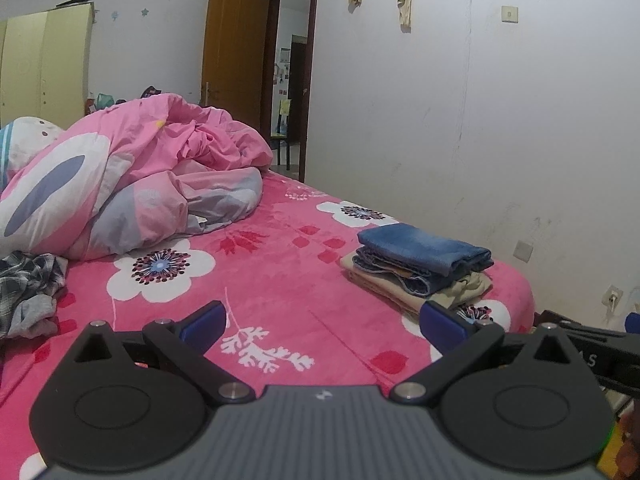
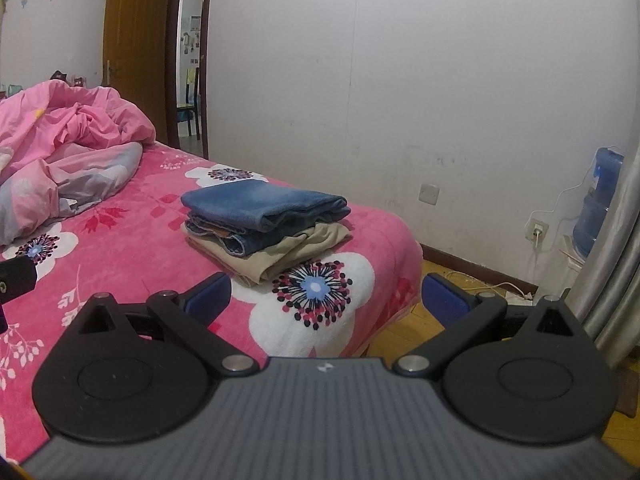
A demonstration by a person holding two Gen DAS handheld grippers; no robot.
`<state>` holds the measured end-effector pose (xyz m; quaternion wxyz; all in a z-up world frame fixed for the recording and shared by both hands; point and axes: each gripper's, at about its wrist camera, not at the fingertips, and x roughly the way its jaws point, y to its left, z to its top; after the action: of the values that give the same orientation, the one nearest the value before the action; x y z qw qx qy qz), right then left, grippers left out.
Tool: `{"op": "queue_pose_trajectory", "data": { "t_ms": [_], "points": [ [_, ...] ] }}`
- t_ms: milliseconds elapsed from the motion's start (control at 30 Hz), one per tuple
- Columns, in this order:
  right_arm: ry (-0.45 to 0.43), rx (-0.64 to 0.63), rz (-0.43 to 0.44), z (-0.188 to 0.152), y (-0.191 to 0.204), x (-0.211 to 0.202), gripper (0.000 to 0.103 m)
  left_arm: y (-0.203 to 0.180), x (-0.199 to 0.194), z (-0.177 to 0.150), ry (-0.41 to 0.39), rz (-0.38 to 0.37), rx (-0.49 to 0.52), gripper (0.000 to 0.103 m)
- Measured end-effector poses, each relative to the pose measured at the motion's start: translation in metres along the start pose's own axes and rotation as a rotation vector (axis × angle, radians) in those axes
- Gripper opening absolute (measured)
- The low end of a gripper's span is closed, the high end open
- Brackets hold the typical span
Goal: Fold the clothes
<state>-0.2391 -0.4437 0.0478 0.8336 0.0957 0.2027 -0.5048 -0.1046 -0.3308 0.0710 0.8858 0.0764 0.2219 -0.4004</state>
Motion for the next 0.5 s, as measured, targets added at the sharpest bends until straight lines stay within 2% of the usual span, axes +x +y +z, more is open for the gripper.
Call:
{"op": "queue_pose_trajectory", "data": {
  "t_ms": [500],
  "points": [
    [0.015, 0.012, -0.039, -0.007, -0.017, 0.002, 0.102, -0.026, 0.008, -0.007, 0.018, -0.038, 0.021, 0.103]
  ]
}}
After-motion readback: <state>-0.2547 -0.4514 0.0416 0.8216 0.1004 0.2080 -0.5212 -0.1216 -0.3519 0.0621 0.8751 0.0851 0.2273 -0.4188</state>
